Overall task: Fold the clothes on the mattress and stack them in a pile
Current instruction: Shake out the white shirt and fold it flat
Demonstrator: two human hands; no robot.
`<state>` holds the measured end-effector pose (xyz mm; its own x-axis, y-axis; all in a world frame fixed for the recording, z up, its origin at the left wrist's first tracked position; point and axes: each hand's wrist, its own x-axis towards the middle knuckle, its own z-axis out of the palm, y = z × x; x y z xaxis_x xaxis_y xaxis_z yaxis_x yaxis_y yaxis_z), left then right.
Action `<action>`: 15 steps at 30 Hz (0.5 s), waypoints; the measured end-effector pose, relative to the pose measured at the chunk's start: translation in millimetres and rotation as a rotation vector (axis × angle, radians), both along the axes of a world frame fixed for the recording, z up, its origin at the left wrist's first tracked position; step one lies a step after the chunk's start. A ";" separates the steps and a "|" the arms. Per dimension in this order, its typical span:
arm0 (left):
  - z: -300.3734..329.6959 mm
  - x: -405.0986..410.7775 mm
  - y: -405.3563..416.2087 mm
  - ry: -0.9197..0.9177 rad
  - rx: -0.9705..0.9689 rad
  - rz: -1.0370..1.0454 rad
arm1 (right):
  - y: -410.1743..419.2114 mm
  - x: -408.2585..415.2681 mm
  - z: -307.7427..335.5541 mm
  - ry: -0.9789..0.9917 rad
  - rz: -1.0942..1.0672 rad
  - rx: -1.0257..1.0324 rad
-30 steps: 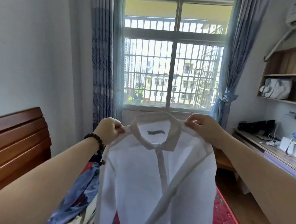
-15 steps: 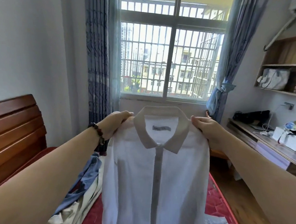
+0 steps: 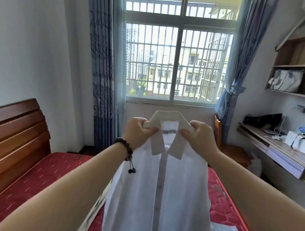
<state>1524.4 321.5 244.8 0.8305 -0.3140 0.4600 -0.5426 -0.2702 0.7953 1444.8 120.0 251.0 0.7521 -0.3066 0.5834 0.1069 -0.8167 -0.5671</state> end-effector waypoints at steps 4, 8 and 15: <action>0.3 -11.7 -21.0 -0.100 0.023 0.018 | 30.6 11.6 -4.9 -0.045 0.060 0.143; 4.9 -16.9 -25.8 0.009 -0.035 -0.099 | 47.2 15.8 -0.7 0.024 0.215 0.393; 1.1 -21.6 -17.7 0.043 0.050 -0.185 | 44.3 -2.0 28.5 0.354 0.546 0.761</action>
<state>1502.9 303.8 246.0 0.7753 -0.4843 0.4054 -0.5524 -0.2087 0.8070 1442.8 164.3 279.6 0.9936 -0.0664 0.0912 0.0833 -0.1127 -0.9901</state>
